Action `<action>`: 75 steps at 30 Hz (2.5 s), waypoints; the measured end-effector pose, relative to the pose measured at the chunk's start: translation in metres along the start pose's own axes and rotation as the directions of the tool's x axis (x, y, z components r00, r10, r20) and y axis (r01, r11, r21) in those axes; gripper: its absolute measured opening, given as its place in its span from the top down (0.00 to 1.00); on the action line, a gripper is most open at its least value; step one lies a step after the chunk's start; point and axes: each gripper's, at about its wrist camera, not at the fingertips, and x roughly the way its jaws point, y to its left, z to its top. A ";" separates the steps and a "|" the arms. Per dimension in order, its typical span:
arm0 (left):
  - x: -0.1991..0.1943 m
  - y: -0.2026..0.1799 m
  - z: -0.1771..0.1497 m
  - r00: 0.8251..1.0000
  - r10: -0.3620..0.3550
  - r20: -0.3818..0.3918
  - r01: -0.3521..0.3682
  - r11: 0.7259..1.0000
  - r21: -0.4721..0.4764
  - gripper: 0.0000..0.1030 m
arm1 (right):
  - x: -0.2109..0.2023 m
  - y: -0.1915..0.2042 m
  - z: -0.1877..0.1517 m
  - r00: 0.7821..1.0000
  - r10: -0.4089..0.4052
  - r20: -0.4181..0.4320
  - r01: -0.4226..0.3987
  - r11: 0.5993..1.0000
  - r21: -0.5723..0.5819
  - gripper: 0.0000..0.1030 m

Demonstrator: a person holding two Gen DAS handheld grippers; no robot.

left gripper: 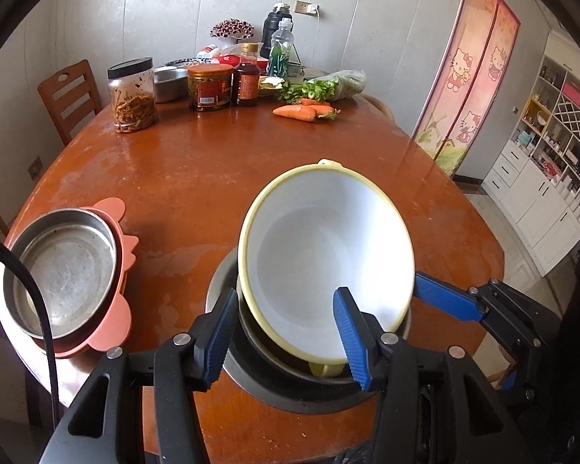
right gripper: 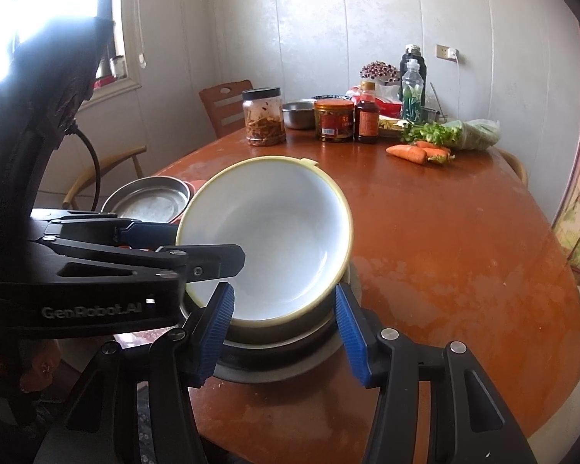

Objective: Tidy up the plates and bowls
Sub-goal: 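Grip the rims of the nested basin stack and lift it with the left tool, then carry the nested basin stack over the pans on the orange plate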

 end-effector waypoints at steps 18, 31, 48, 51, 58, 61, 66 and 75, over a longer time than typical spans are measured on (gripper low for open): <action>-0.008 0.008 0.001 1.000 0.013 0.010 -0.013 0.999 -0.032 0.43 | -0.006 -0.003 0.001 1.000 0.018 0.003 -0.018 0.999 0.043 0.34; -0.013 0.028 -0.004 1.000 0.002 0.005 -0.001 0.994 -0.107 0.34 | -0.010 -0.022 0.001 1.000 0.028 -0.012 -0.026 0.989 0.145 0.29; 0.027 0.036 -0.010 0.987 -0.110 -0.113 0.086 0.975 -0.203 0.28 | 0.019 -0.050 -0.010 0.974 0.205 -0.098 -0.153 0.910 0.386 0.29; 0.035 0.036 -0.010 0.978 -0.165 -0.126 0.134 0.966 -0.223 0.31 | 0.020 -0.048 -0.010 0.973 0.210 -0.092 -0.161 0.913 0.374 0.35; 0.045 0.035 -0.008 0.974 -0.192 -0.123 0.160 0.959 -0.234 0.33 | 0.020 -0.048 -0.009 0.979 0.179 -0.093 -0.137 0.929 0.345 0.41; 0.043 0.036 -0.007 0.975 -0.190 -0.116 0.159 0.959 -0.233 0.33 | 0.021 -0.047 -0.006 0.981 0.176 -0.088 -0.137 0.933 0.334 0.41; 0.033 0.038 -0.001 0.980 -0.173 -0.093 0.150 0.964 -0.220 0.33 | 0.018 -0.044 0.000 0.981 0.178 -0.073 -0.146 0.936 0.319 0.41; 0.007 0.053 0.008 0.988 -0.147 -0.036 0.136 0.965 -0.224 0.33 | 0.015 -0.026 0.023 0.980 0.195 -0.048 -0.175 0.946 0.274 0.41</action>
